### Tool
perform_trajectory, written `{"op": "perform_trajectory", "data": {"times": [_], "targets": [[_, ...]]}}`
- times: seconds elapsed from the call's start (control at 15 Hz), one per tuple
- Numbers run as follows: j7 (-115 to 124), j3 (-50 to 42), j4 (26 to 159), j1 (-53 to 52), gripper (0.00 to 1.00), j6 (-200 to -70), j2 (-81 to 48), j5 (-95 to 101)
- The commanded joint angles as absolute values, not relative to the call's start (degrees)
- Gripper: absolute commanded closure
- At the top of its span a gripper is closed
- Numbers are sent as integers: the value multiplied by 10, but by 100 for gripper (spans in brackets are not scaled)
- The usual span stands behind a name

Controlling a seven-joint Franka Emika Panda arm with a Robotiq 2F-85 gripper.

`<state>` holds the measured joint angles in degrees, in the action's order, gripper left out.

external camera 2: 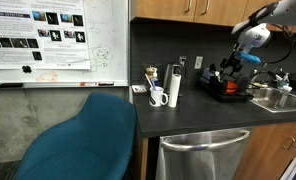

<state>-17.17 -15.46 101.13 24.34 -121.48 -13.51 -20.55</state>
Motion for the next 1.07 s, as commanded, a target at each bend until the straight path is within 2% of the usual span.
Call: {"op": "perform_trajectory", "data": {"times": [0.0,0.2,0.27,0.4,0.53,0.73,0.93,1.0], "targets": [[-173,-150,1014,244,0,-1217,-125,-221],[-170,-148,1012,242,0,-1224,-126,-223],[-169,-147,1012,242,4,-1227,-127,-224],[-168,-146,1012,241,26,-1232,-128,-228],[-168,-144,1012,240,34,-1235,-129,-231],[-167,-144,1010,240,55,-1238,-130,-232],[-166,-144,1008,242,64,-1239,-130,-232],[-165,-145,1008,243,62,-1240,-130,-232]]}}
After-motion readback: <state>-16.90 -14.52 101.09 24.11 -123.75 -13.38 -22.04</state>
